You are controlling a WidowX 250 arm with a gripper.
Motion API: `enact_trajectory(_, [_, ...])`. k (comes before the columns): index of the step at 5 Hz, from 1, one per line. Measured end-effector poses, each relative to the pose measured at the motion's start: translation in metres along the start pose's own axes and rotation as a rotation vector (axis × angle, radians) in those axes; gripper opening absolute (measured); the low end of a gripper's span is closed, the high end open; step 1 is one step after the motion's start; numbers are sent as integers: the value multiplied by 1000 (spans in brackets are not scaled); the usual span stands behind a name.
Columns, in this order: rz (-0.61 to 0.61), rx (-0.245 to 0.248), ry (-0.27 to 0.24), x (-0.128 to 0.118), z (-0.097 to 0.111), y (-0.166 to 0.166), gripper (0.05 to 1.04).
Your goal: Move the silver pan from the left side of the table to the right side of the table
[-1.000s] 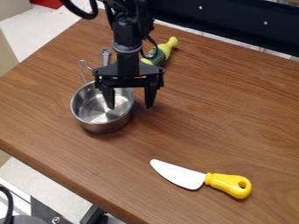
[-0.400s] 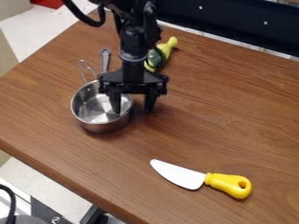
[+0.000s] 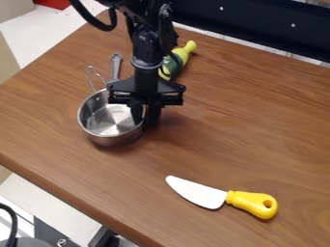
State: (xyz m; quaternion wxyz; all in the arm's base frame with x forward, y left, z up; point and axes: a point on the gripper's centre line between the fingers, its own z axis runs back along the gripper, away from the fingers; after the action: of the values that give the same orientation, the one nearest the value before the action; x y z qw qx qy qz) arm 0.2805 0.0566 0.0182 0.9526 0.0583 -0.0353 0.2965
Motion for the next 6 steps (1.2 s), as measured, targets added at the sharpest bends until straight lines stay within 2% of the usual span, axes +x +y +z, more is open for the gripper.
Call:
enact_trajectory(1, [5,10,19,-3,0,1,71])
enact_trajectory(3, [-26,55,-3,-4,3,-2,62])
enact_trajectory(4, [-81,88,-15,-6,7,-6,62])
enact_trajectory(5, [-148,94,-58,-7,29,-14,62])
enact_trajectory(6, [-229,104,-80,-10,43,-29,62])
